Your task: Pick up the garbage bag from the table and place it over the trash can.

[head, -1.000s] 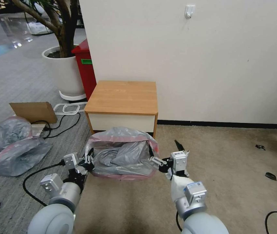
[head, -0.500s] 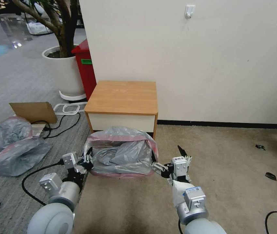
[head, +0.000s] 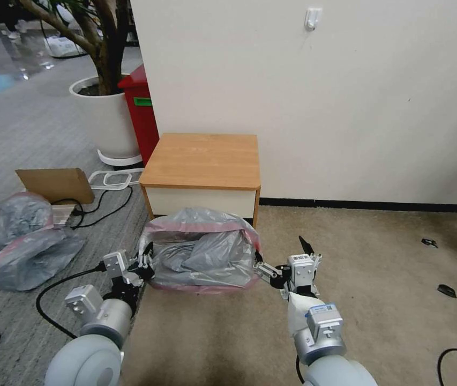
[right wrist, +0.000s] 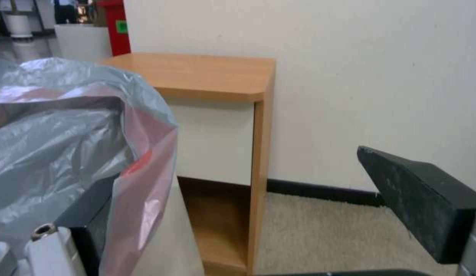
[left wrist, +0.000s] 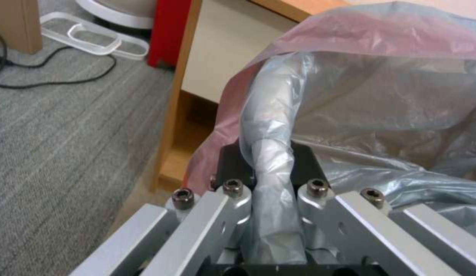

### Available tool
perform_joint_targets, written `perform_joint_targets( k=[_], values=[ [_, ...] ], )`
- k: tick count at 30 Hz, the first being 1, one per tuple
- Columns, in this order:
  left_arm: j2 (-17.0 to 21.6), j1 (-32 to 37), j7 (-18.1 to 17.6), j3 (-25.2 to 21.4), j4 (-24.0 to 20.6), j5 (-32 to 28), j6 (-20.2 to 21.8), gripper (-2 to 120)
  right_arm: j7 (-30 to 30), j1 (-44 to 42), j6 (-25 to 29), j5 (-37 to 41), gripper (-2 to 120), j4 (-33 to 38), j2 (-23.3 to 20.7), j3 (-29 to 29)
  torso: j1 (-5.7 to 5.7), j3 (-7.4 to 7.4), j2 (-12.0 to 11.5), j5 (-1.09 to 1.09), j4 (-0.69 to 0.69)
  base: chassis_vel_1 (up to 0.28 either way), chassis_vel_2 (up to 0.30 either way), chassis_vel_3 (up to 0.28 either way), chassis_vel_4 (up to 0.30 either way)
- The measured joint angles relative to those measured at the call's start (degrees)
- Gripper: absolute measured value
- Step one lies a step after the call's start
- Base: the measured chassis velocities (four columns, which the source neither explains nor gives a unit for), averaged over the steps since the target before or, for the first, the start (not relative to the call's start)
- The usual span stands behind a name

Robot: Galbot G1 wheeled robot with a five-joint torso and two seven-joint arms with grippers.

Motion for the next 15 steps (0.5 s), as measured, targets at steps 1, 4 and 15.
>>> perform_joint_targets(
  k=[1,4,15],
  values=[
    [-0.09,0.11,0.0,0.04,0.0,0.0,0.0,7,-0.18,0.2,0.28,-0.14,100,-0.15,0.04,0.0,0.0,0.0,0.0,0.0,0.0,0.0,0.0,0.0,0.0],
    [-0.21,0.42,0.02,0.14,-0.29,0.04,0.0,7,-1.08,0.79,0.62,-0.33,100,-0.43,0.08,0.16,0.0,0.0,0.0,0.0,0.0,0.0,0.0,0.0,0.0],
    [-0.19,0.95,0.24,0.4,-1.44,0.1,0.0,7,-2.76,2.44,2.23,-0.42,100,-1.71,0.78,0.75,0.0,0.0,0.0,0.0,0.0,0.0,0.0,0.0,0.0]
  ],
)
